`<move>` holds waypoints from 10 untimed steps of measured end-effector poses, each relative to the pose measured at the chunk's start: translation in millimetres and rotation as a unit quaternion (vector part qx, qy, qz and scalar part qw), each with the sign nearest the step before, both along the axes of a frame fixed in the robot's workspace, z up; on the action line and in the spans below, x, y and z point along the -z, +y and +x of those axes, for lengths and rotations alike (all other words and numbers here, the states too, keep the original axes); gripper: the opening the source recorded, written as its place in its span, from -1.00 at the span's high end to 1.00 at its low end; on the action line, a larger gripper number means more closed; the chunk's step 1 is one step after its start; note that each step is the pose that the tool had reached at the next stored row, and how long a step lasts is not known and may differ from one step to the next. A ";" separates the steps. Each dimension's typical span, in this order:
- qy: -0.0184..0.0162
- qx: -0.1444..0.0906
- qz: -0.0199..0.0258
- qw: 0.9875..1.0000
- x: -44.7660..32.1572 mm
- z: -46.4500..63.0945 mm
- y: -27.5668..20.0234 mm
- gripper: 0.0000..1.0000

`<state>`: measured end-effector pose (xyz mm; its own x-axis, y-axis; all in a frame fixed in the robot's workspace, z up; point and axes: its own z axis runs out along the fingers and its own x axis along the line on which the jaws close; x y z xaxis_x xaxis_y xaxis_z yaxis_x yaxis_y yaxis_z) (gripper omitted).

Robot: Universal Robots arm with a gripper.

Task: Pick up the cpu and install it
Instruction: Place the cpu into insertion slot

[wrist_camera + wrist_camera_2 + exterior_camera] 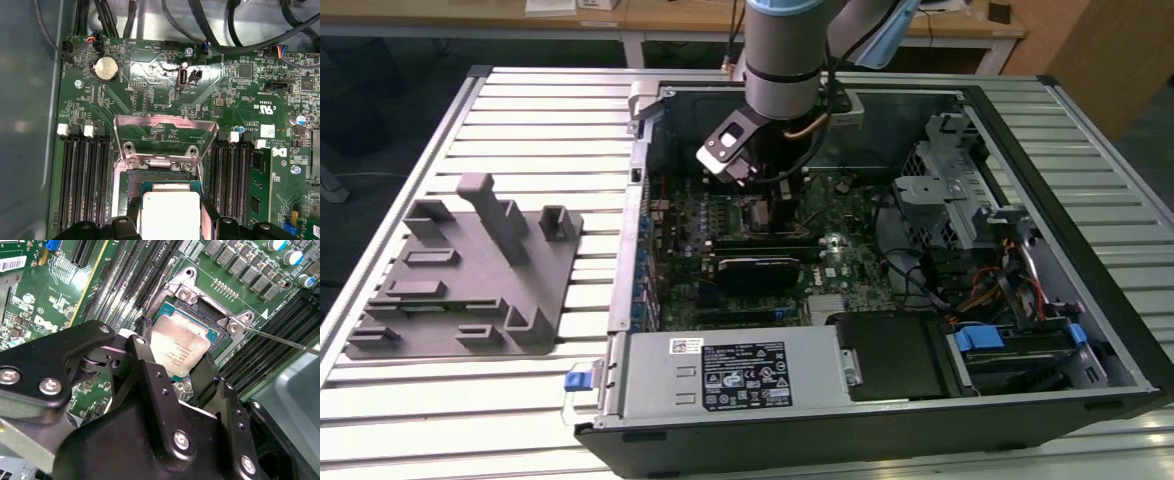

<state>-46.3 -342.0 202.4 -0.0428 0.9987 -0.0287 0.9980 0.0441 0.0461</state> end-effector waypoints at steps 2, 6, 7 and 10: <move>0.000 0.000 0.000 1.000 0.4 -0.2 0.7 -0.09; 0.000 0.000 0.000 1.000 1.5 -0.4 2.1 -0.09; 0.000 0.000 0.000 1.000 1.9 -0.4 2.4 -0.09; 0.000 0.000 0.000 1.000 3.3 -0.4 3.7 -0.09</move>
